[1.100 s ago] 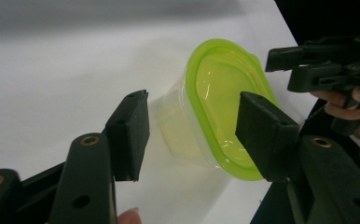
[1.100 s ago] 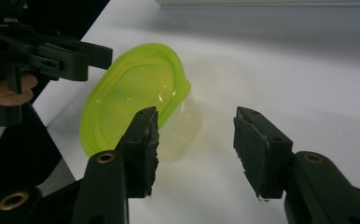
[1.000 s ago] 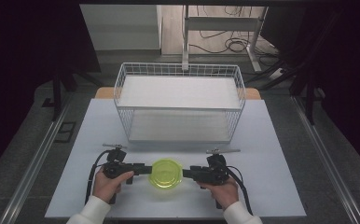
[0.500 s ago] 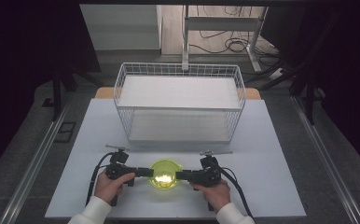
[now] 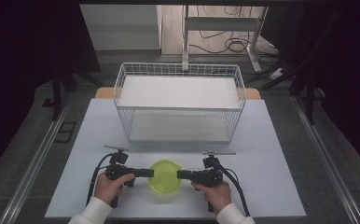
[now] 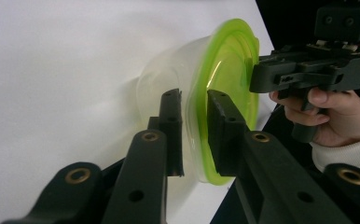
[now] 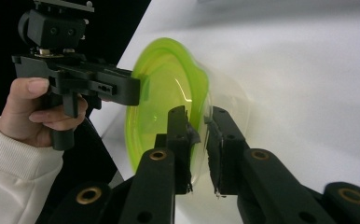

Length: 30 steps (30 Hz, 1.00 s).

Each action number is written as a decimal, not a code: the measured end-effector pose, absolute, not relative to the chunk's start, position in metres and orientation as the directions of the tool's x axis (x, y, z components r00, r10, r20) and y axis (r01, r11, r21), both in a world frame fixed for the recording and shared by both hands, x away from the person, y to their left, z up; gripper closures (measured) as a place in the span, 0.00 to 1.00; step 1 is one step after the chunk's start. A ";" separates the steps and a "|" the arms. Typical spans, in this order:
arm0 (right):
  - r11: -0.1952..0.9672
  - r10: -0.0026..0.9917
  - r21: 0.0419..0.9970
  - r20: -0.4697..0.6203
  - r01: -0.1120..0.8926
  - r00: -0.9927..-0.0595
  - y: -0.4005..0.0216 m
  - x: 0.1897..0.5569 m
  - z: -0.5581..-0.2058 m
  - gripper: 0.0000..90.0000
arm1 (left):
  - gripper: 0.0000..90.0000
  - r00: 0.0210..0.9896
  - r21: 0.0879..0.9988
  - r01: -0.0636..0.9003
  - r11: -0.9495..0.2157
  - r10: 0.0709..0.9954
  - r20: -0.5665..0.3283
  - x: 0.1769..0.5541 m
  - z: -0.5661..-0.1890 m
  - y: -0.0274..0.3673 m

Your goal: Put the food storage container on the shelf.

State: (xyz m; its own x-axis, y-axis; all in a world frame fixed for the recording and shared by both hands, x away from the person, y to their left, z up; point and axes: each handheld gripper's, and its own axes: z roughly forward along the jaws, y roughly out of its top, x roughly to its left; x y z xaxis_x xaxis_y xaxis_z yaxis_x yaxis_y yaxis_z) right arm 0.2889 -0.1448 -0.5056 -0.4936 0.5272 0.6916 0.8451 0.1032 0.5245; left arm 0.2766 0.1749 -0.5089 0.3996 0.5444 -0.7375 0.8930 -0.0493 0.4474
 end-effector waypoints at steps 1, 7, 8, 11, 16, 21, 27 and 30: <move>0.103 0.527 0.525 0.692 0.845 -0.494 -0.145 0.289 -0.506 0.89 | 0.88 0.400 0.447 0.893 -0.049 0.544 -0.738 0.277 -0.509 0.175; 0.110 0.527 0.556 0.670 0.824 -0.523 -0.148 0.288 -0.499 0.90 | 0.89 0.423 0.479 0.876 -0.049 0.553 -0.718 0.272 -0.501 0.172; 0.113 0.526 0.562 0.666 0.819 -0.530 -0.148 0.287 -0.497 0.90 | 0.89 0.425 0.482 0.875 -0.049 0.554 -0.716 0.272 -0.499 0.171; 0.117 0.525 0.577 0.655 0.809 -0.543 -0.149 0.287 -0.494 0.90 | 0.90 0.434 0.494 0.868 -0.046 0.554 -0.710 0.270 -0.497 0.170; 0.114 0.519 0.604 0.641 0.789 -0.566 -0.152 0.286 -0.486 0.90 | 0.89 0.455 0.526 0.850 -0.037 0.555 -0.696 0.267 -0.489 0.168; 0.116 0.515 0.629 0.624 0.769 -0.588 -0.153 0.284 -0.479 0.90 | 0.90 0.473 0.550 0.834 -0.034 0.557 -0.683 0.265 -0.481 0.166; 0.110 0.514 0.665 0.599 0.739 -0.615 -0.157 0.285 -0.464 0.90 | 0.90 0.497 0.584 0.812 -0.027 0.557 -0.665 0.266 -0.466 0.163; 0.105 0.511 0.681 0.588 0.725 -0.627 -0.159 0.286 -0.458 0.90 | 0.90 0.505 0.597 0.802 -0.026 0.564 -0.653 0.269 -0.459 0.160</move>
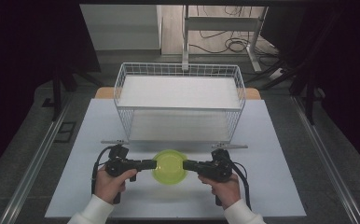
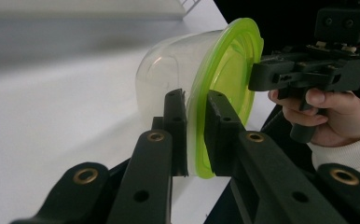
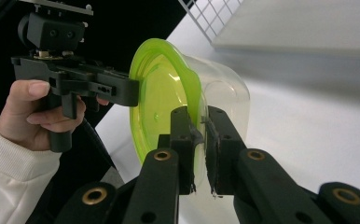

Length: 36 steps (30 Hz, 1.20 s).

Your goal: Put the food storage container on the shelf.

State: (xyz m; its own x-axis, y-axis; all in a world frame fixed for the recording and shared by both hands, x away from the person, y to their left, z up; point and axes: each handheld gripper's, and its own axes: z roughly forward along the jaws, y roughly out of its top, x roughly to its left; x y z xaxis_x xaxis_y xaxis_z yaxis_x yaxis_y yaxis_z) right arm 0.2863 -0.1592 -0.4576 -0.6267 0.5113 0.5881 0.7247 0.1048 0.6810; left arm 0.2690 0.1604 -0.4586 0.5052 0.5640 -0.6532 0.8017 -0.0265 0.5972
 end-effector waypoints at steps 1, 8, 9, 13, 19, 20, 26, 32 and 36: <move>0.104 0.511 0.684 0.586 0.722 -0.629 -0.159 0.287 -0.456 0.90 | 0.90 0.505 0.597 0.802 -0.026 0.564 -0.653 0.269 -0.459 0.160; 0.093 0.503 0.707 0.574 0.701 -0.646 -0.162 0.295 -0.446 0.90 | 0.90 0.516 0.610 0.792 -0.027 0.563 -0.645 0.279 -0.444 0.159; 0.092 0.501 0.709 0.574 0.699 -0.648 -0.162 0.296 -0.445 0.90 | 0.90 0.517 0.613 0.790 -0.025 0.564 -0.644 0.281 -0.442 0.159; 0.093 0.498 0.716 0.568 0.691 -0.656 -0.162 0.300 -0.438 0.90 | 0.90 0.523 0.622 0.783 -0.021 0.564 -0.639 0.284 -0.435 0.159; 0.099 0.508 0.732 0.546 0.674 -0.667 -0.164 0.308 -0.418 0.90 | 0.90 0.535 0.639 0.769 -0.010 0.557 -0.635 0.294 -0.419 0.155; 0.099 0.508 0.737 0.541 0.669 -0.671 -0.166 0.310 -0.415 0.90 | 0.90 0.539 0.642 0.767 -0.013 0.558 -0.632 0.295 -0.417 0.154; 0.085 0.509 0.744 0.539 0.663 -0.671 -0.170 0.318 -0.403 0.90 | 0.90 0.550 0.654 0.757 -0.020 0.559 -0.620 0.305 -0.402 0.150; 0.083 0.511 0.760 0.524 0.645 -0.682 -0.173 0.328 -0.386 0.90 | 0.90 0.564 0.666 0.745 -0.029 0.559 -0.607 0.320 -0.382 0.148; 0.080 0.520 0.775 0.504 0.627 -0.690 -0.172 0.344 -0.361 0.90 | 0.90 0.571 0.672 0.740 -0.020 0.547 -0.613 0.339 -0.359 0.149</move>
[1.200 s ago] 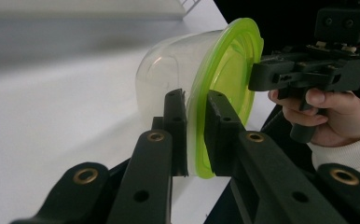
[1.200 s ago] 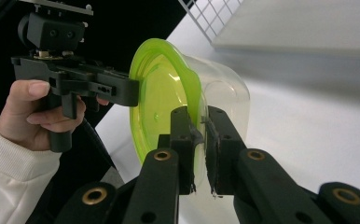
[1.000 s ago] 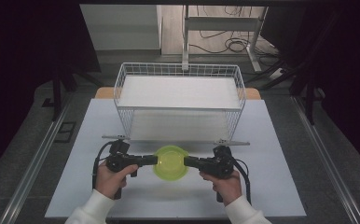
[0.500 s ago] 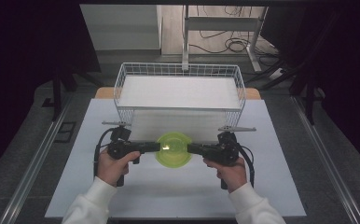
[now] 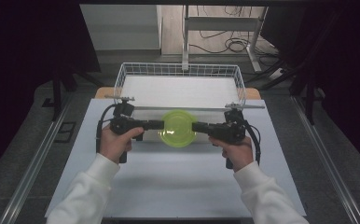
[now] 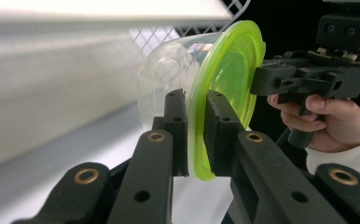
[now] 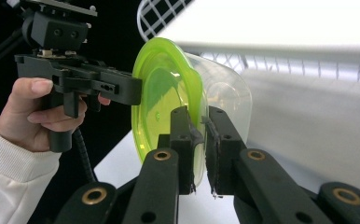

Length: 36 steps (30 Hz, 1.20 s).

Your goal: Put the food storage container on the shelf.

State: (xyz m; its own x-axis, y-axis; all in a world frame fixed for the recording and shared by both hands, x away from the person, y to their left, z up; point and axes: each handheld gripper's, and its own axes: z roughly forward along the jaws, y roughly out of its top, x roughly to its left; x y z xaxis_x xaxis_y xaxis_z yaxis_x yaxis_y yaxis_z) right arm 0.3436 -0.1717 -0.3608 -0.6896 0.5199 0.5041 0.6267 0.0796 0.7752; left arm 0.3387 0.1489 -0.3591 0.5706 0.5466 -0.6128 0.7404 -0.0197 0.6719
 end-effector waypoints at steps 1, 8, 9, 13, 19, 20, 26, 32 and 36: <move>0.071 0.520 0.780 0.504 0.622 -0.690 -0.172 0.347 -0.356 0.90 | 0.90 0.576 0.676 0.737 -0.025 0.546 -0.608 0.343 -0.355 0.149; 0.023 0.504 0.779 0.532 0.627 -0.680 -0.174 0.365 -0.341 0.90 | 0.90 0.591 0.688 0.724 -0.047 0.557 -0.584 0.360 -0.332 0.149; 0.019 0.502 0.775 0.539 0.631 -0.676 -0.174 0.366 -0.340 0.90 | 0.90 0.591 0.689 0.724 -0.046 0.558 -0.583 0.363 -0.330 0.148; 0.005 0.504 0.773 0.546 0.634 -0.670 -0.174 0.374 -0.334 0.90 | 0.90 0.582 0.679 0.733 -0.036 0.551 -0.598 0.370 -0.325 0.149; -0.004 0.502 0.749 0.575 0.663 -0.646 -0.172 0.392 -0.322 0.90 | 0.90 0.568 0.664 0.748 -0.009 0.527 -0.632 0.391 -0.317 0.155; -0.009 0.506 0.745 0.579 0.667 -0.640 -0.171 0.397 -0.319 0.90 | 0.90 0.567 0.662 0.749 -0.005 0.522 -0.637 0.395 -0.316 0.155; -0.032 0.500 0.712 0.619 0.701 -0.606 -0.170 0.425 -0.312 0.90 | 0.90 0.547 0.641 0.767 0.023 0.498 -0.673 0.422 -0.315 0.159; -0.062 0.486 0.658 0.676 0.750 -0.553 -0.169 0.445 -0.315 0.90 | 0.91 0.534 0.626 0.780 0.016 0.504 -0.679 0.440 -0.313 0.161; -0.075 0.490 0.625 0.702 0.777 -0.517 -0.171 0.456 -0.320 0.90 | 0.91 0.513 0.604 0.796 0.031 0.494 -0.702 0.450 -0.318 0.160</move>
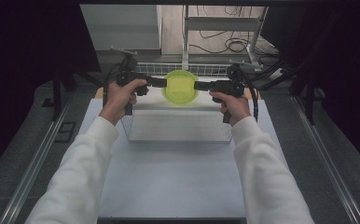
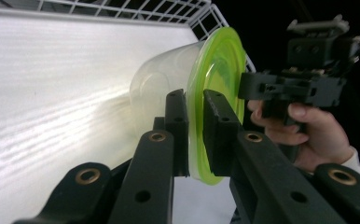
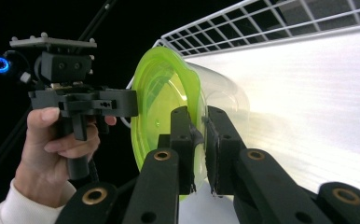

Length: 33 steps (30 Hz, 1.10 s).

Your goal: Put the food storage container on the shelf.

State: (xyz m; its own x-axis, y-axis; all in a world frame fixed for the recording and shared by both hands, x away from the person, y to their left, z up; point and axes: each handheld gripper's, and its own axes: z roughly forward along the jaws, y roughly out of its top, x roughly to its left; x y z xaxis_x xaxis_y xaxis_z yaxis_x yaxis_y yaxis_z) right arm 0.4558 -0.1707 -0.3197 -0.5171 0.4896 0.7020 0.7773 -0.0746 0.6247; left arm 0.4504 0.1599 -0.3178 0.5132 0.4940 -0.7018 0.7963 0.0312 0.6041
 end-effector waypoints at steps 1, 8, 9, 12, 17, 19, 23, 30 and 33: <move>-0.081 0.488 0.618 0.709 0.782 -0.510 -0.171 0.458 -0.320 0.90 | 0.91 0.507 0.596 0.802 0.042 0.482 -0.715 0.454 -0.319 0.160; -0.106 0.493 0.548 0.753 0.829 -0.435 -0.170 0.476 -0.319 0.88 | 0.89 0.418 0.514 0.852 0.096 0.467 -0.780 0.473 -0.325 0.161; -0.106 0.493 0.548 0.753 0.829 -0.435 -0.170 0.476 -0.319 0.88 | 0.89 0.418 0.514 0.852 0.096 0.467 -0.780 0.473 -0.325 0.161; -0.114 0.515 0.503 0.767 0.857 -0.382 -0.166 0.487 -0.317 0.86 | 0.87 0.376 0.471 0.875 0.114 0.451 -0.809 0.482 -0.329 0.162; -0.150 0.515 0.454 0.794 0.878 -0.323 -0.165 0.497 -0.323 0.82 | 0.84 0.355 0.450 0.883 0.133 0.439 -0.826 0.489 -0.333 0.161; -0.152 0.511 0.448 0.798 0.881 -0.318 -0.165 0.497 -0.323 0.81 | 0.84 0.356 0.452 0.882 0.133 0.439 -0.825 0.489 -0.333 0.161; -0.149 0.516 0.459 0.792 0.876 -0.327 -0.164 0.496 -0.324 0.77 | 0.81 0.367 0.465 0.876 0.128 0.451 -0.814 0.489 -0.334 0.160; -0.172 0.596 0.600 0.695 0.781 -0.403 -0.160 0.482 -0.312 0.47 | 0.43 0.446 0.588 0.799 0.124 0.535 -0.718 0.478 -0.326 0.155; -0.162 0.635 0.646 0.647 0.746 -0.423 -0.161 0.476 -0.306 0.42 | 0.38 0.469 0.620 0.776 0.119 0.547 -0.693 0.472 -0.322 0.156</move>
State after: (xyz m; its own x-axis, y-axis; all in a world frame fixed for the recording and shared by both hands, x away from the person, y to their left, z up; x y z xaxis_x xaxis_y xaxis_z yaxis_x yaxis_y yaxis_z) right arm 0.4755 -0.1609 -0.3063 -0.4226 0.6349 0.6468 0.7455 -0.1623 0.6464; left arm 0.4719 0.1563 -0.3216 0.4694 0.5472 -0.6929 0.7758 0.1191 0.6196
